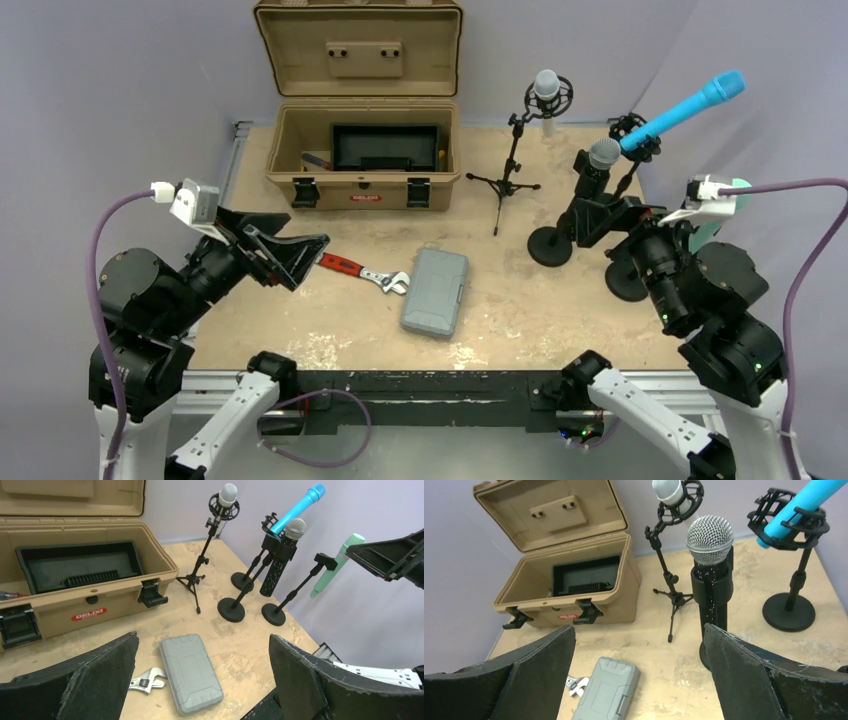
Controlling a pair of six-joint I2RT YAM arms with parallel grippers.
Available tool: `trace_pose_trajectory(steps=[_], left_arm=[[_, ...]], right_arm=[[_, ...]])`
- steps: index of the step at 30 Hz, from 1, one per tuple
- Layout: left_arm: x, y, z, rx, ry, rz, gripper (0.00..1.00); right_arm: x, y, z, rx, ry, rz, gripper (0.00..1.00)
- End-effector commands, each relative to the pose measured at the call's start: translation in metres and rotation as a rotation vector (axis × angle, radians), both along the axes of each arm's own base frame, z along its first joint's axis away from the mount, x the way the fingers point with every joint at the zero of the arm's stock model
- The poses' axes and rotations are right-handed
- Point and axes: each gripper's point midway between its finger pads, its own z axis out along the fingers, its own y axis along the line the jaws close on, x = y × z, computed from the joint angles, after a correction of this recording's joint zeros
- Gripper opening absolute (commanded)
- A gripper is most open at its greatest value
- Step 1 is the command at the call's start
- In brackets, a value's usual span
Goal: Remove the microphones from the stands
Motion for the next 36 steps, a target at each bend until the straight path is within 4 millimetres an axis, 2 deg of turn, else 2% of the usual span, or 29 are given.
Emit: trace_pose_trajectory(steps=[1,4,10,13,15,20,25,30,36], left_arm=[[0.002,-0.012,-0.008,-0.012,0.06,-0.06,1.0],[0.004,-0.019,-0.014,-0.012,0.096,-0.099,1.0],[0.015,-0.035,-0.046,-0.036,0.216,-0.162,1.0],[0.02,-0.042,-0.061,-0.071,0.272,-0.185,1.0],[0.018,-0.05,-0.065,-0.08,0.291,-0.231,1.0],[0.016,-0.057,-0.076,-0.03,0.288,-0.236,1.0],[0.01,-0.08,-0.077,-0.014,0.308,-0.314,1.0],[0.001,-0.097,-0.08,-0.003,0.319,-0.362,1.0],[-0.007,-0.104,-0.087,0.005,0.327,-0.378,1.0]], right_arm=[[0.014,0.004,-0.018,0.01,0.06,-0.037,0.99],[0.019,0.01,-0.026,0.003,0.073,-0.028,0.99],[0.044,0.023,-0.051,-0.089,0.13,-0.032,0.98],[0.063,0.012,-0.061,-0.169,0.193,-0.147,0.98],[0.068,0.0,-0.062,-0.211,0.22,-0.235,0.99],[0.081,-0.019,-0.055,-0.271,0.205,-0.347,0.99],[0.109,-0.046,-0.048,-0.269,0.211,-0.387,0.99],[0.123,-0.048,-0.033,-0.269,0.178,-0.394,0.99],[0.136,-0.049,-0.03,-0.287,0.168,-0.417,0.83]])
